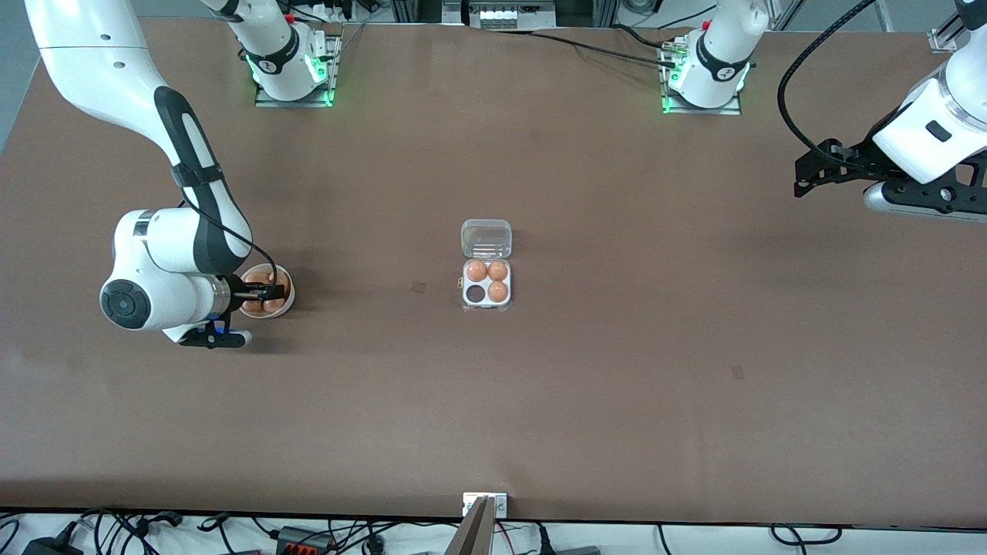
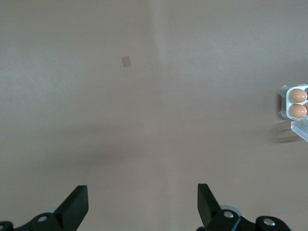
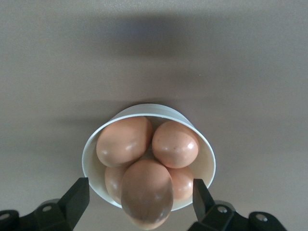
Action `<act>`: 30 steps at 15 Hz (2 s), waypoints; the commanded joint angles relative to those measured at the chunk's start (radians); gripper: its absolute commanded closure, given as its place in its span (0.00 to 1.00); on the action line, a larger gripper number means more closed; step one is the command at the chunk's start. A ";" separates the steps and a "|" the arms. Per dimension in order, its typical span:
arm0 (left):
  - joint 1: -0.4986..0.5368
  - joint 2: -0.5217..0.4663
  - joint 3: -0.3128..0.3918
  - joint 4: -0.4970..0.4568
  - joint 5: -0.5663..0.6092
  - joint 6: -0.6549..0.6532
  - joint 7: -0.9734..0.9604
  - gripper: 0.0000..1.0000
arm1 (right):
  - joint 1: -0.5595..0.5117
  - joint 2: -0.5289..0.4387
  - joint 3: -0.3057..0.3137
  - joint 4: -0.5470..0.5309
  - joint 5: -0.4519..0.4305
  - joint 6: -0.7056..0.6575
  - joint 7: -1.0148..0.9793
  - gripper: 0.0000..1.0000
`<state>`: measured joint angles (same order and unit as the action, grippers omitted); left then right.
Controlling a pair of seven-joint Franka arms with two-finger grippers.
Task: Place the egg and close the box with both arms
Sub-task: 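Lift the egg out of the bowl with the right gripper, then carry the egg over the empty slot of the clear egg box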
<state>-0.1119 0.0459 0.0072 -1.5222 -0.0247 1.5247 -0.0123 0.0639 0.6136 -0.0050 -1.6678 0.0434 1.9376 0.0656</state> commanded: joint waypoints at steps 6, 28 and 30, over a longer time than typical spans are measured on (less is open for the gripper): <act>-0.006 0.003 0.002 0.025 0.020 -0.023 -0.008 0.00 | 0.004 -0.040 0.008 0.048 0.029 -0.054 -0.003 1.00; -0.006 0.003 0.002 0.025 0.020 -0.023 -0.008 0.00 | 0.577 0.230 0.033 0.421 0.043 0.198 0.454 1.00; -0.006 0.003 0.001 0.025 0.020 -0.024 -0.008 0.00 | 0.591 0.245 0.034 0.419 0.041 0.198 0.477 1.00</act>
<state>-0.1119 0.0459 0.0077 -1.5216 -0.0242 1.5244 -0.0123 0.6471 0.8297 0.0404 -1.2827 0.0976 2.1391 0.5128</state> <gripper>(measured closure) 0.000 0.529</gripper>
